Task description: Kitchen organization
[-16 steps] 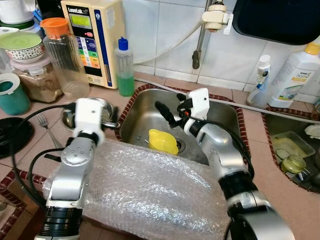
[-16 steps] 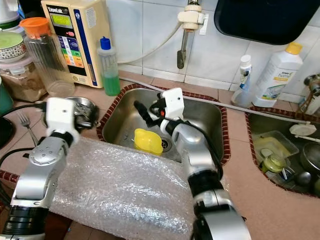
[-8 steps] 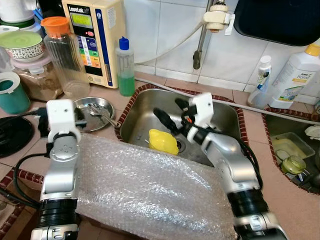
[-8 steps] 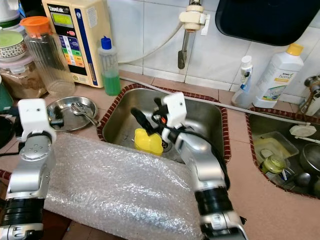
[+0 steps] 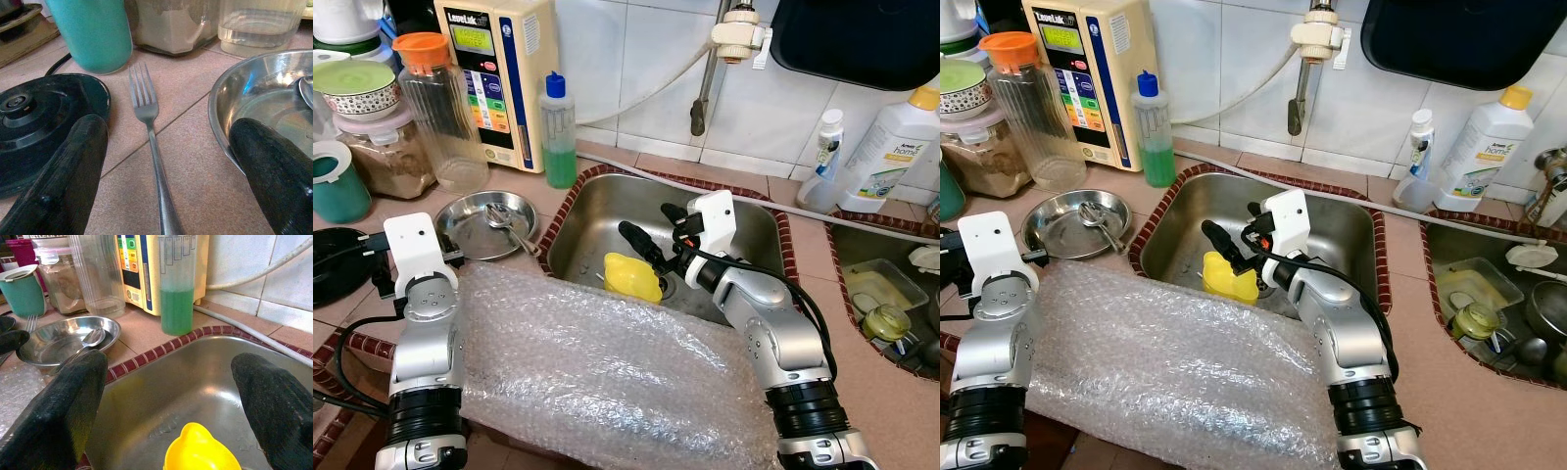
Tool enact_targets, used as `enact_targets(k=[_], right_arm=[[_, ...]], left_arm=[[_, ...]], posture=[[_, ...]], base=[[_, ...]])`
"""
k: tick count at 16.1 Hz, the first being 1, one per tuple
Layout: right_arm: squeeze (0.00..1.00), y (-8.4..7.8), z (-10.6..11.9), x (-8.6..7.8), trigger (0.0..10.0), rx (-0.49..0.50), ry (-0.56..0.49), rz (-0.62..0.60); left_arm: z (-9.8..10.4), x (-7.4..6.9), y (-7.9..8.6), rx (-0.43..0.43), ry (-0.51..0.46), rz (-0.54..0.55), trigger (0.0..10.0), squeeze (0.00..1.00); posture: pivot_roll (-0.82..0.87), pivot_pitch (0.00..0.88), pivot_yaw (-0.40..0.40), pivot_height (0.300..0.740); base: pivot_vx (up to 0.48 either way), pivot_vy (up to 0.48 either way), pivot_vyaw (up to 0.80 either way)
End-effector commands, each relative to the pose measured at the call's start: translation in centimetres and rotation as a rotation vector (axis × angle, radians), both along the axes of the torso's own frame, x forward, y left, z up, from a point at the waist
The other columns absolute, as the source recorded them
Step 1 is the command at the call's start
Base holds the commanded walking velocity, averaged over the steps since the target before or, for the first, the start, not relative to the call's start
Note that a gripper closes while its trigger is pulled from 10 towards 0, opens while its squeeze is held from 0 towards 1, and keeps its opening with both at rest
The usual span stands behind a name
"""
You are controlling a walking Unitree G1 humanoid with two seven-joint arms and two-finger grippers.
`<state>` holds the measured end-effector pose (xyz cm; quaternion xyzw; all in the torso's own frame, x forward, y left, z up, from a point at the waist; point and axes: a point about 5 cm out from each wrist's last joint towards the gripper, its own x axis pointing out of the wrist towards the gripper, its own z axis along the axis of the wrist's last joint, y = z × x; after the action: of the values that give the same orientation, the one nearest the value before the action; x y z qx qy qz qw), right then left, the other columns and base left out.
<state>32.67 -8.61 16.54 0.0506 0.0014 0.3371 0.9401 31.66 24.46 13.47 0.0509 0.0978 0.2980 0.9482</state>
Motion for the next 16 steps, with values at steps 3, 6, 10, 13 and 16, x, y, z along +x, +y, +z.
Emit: enact_targets(k=[3, 6, 10, 13, 16], right_arm=[[0.0, 0.2, 1.1, -0.6, 10.0, 0.025, -0.032, 0.054], [0.0, 0.5, 1.6, -1.6, 10.0, 0.044, -0.036, 0.149], [0.0, 1.2, 1.8, -3.0, 10.0, 0.061, -0.025, 0.261], [0.0, 1.4, 1.7, -4.2, 10.0, 0.05, 0.002, 0.363], [0.0, 1.2, 1.5, -4.6, 10.0, 0.023, 0.011, 0.387]], left_arm=[[0.0, 0.1, 0.1, -0.011, 0.01, 0.029, 10.0, 0.0], [0.6, 0.1, 0.6, 0.021, -0.021, 0.06, 10.0, 0.0], [0.8, -0.2, 1.0, 0.03, -0.012, 0.097, 10.0, 0.0], [-0.4, -0.2, 0.6, -0.042, 0.031, 0.089, 10.0, 0.0], [-0.9, 0.0, 0.1, -0.082, 0.049, 0.057, 10.0, 0.0]], posture=[[0.12, 0.0, -0.05, 0.74], [0.12, 0.0, -0.049, 0.74], [0.12, 0.0, -0.048, 0.74], [0.12, 0.0, -0.046, 0.74], [0.11, 0.0, -0.043, 0.74]], base=[[0.0, 0.0, 0.0], [0.0, 0.0, 0.0], [0.0, 0.0, 0.0], [0.0, 0.0, 0.0], [0.0, 0.0, 0.0]])
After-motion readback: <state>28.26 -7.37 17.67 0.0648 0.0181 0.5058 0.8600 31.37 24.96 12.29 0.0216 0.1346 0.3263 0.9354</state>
